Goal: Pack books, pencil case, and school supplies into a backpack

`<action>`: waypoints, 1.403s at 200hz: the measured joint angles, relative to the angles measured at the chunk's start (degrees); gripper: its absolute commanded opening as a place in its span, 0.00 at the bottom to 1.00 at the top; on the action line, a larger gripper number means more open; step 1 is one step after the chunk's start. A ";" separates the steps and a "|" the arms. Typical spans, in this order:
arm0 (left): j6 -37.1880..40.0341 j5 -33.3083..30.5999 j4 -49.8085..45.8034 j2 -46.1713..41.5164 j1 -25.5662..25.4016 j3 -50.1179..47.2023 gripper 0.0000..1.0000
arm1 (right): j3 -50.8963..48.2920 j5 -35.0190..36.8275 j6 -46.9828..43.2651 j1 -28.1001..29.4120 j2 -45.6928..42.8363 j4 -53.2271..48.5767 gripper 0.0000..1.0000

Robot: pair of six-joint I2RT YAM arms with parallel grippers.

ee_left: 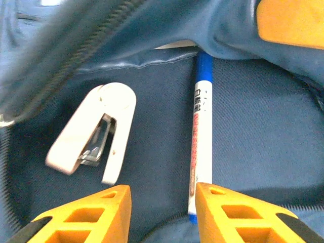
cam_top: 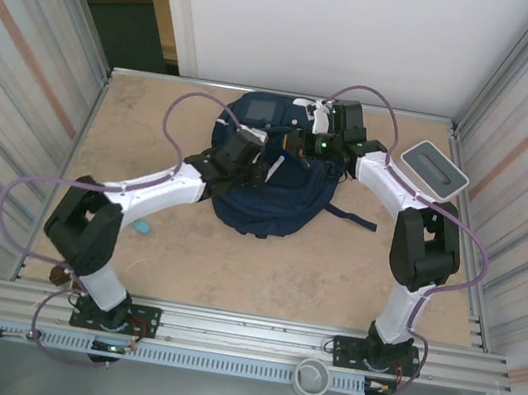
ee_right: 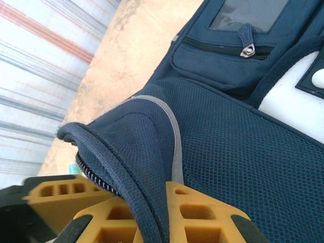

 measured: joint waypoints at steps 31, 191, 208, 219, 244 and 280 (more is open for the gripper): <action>-0.39 3.43 1.97 -6.56 0.00 -5.73 0.24 | -0.39 0.00 0.02 0.00 0.00 0.48 0.02; -4.00 11.61 7.15 5.70 2.51 -1.11 0.22 | -2.36 -0.24 0.04 -0.04 0.00 1.75 0.02; -3.96 10.10 7.13 5.70 3.06 -1.11 0.27 | -2.86 -0.24 0.04 -0.07 -0.11 1.92 0.02; -3.87 9.40 7.13 5.64 3.28 -1.14 0.29 | -3.08 -0.26 0.04 -0.11 -0.20 1.95 0.02; -3.74 8.81 7.15 4.39 3.28 -1.81 0.34 | -3.30 -0.24 0.04 -0.15 -0.37 2.16 0.02; -3.30 8.96 7.04 -5.31 3.28 -8.50 0.45 | -3.30 -0.24 0.04 -0.15 -0.44 2.16 0.02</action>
